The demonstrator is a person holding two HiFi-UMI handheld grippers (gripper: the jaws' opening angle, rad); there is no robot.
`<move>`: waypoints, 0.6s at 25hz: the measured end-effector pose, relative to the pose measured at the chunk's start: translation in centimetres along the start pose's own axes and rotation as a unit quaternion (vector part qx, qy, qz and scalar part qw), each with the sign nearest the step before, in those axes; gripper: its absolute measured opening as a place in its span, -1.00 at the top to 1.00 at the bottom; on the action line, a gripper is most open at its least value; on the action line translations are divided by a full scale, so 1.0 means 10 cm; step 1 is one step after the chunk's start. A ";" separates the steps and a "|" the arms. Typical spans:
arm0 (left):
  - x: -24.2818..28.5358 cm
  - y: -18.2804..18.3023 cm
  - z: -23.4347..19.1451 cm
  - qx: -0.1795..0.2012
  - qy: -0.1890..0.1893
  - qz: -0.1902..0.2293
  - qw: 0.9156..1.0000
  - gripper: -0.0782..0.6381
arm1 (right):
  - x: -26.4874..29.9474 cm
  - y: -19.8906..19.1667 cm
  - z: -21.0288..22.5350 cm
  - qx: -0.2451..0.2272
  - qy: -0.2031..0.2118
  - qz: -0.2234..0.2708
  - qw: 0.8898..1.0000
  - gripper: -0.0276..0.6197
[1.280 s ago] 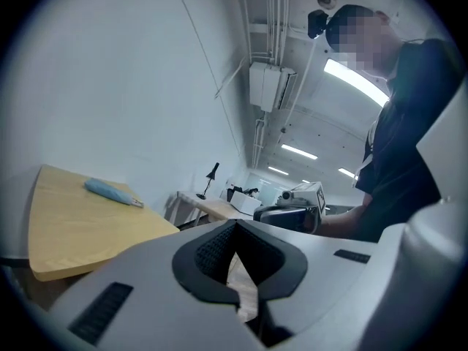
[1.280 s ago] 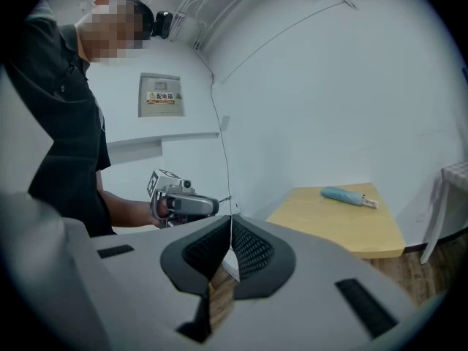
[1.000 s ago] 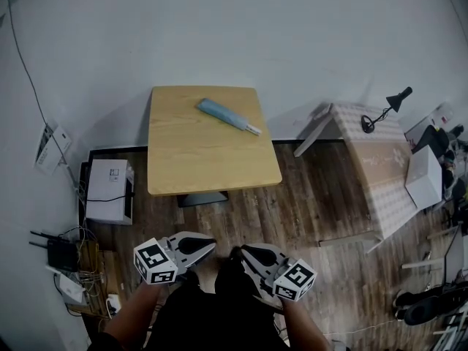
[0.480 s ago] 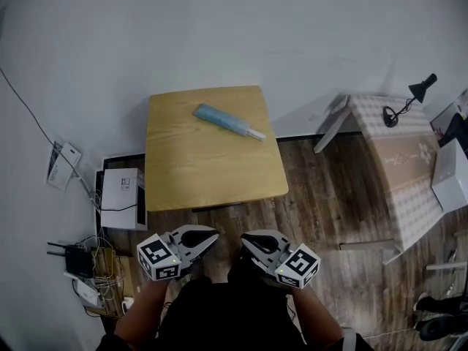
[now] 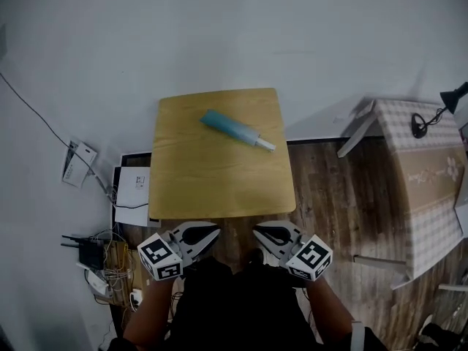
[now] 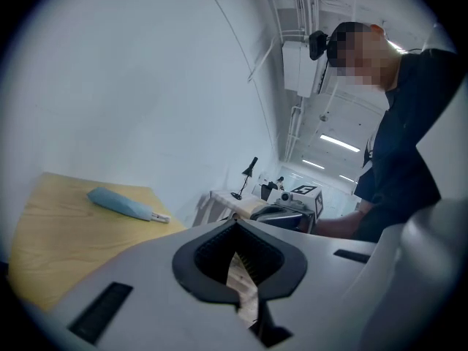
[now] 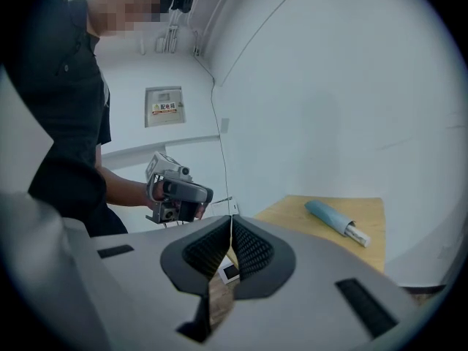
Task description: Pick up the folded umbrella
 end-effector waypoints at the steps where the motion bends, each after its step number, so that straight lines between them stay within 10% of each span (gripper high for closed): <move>1: 0.02 0.01 -0.03 -0.002 0.006 -0.002 1.000 0.75 | 0.01 0.01 0.08 -0.001 0.000 0.000 1.000 0.85; 15: -0.04 0.40 -1.27 -0.008 0.011 0.025 1.000 0.75 | 0.73 0.35 0.82 0.000 -0.083 -0.024 0.996 0.85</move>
Point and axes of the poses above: the fingertips, and each gripper's own axes: x forward along the fingers, z to its right, y out of its top, the point moved 6 cm from there along -x, backward along the fingers, and after that the axes turned 4 degrees about x, right-handed, at the moved point
